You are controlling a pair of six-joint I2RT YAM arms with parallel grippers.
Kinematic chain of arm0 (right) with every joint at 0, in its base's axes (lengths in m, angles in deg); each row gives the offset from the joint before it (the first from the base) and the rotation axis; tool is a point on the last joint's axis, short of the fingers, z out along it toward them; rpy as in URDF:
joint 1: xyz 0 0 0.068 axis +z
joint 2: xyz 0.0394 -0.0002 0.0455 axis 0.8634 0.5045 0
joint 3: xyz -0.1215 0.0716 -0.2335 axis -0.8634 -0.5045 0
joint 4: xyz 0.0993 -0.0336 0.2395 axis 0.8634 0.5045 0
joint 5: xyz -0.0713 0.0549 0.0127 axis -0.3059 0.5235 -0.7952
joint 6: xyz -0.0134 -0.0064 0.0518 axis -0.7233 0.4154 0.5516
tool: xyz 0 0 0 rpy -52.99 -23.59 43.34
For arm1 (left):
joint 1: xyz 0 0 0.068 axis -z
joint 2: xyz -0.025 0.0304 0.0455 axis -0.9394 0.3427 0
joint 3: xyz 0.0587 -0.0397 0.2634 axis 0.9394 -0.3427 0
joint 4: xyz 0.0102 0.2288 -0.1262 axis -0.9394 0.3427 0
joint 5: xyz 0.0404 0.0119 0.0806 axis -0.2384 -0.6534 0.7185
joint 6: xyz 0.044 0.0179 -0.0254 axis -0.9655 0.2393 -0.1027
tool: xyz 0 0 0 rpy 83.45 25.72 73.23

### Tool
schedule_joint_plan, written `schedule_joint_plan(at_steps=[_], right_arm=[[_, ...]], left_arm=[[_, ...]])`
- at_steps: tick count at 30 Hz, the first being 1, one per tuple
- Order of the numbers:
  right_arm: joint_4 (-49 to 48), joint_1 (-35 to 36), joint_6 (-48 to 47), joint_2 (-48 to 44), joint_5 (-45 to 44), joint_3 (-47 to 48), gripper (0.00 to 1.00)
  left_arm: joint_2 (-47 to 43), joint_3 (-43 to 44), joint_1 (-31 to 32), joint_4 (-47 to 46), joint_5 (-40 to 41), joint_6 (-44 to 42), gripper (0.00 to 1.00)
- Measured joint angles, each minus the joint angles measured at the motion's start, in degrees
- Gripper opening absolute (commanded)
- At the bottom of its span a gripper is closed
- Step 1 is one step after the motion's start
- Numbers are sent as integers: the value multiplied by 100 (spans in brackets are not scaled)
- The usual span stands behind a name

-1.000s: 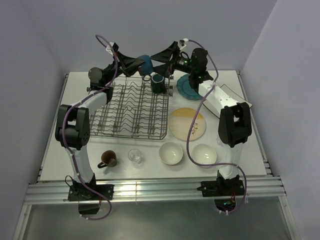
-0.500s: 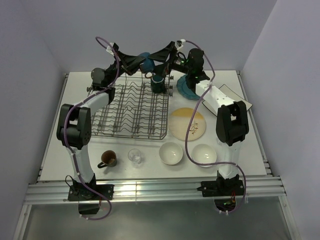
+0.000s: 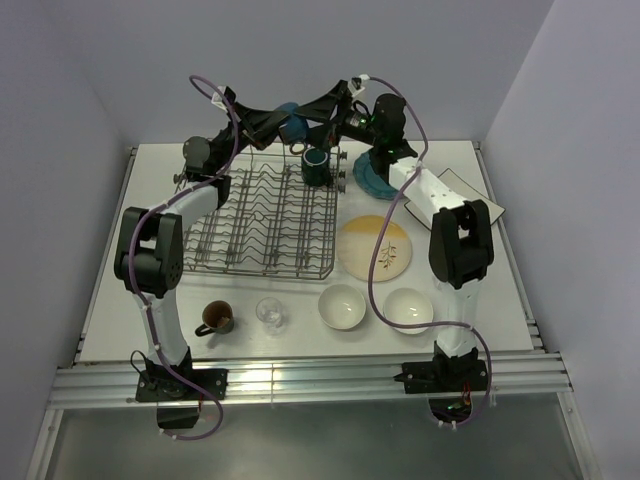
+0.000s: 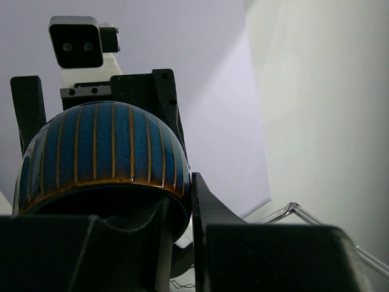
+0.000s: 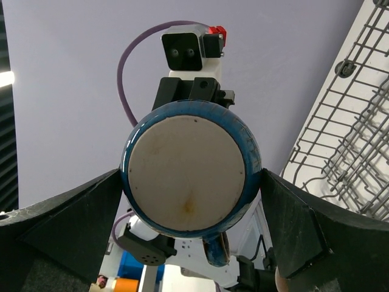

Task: Load the mixed dishes into the dish rack
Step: Pass the cup from the left arm to the right

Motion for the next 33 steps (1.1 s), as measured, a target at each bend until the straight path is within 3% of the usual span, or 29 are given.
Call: schedule_joint_plan(at_steps=[29, 33], right_arm=[[-651, -57, 44, 560, 533, 232, 100], [-1182, -57, 352, 645, 632, 229, 100]], left_arm=[[286, 94, -42, -87, -328, -4, 0], [286, 162, -39, -155, -391, -7, 0]])
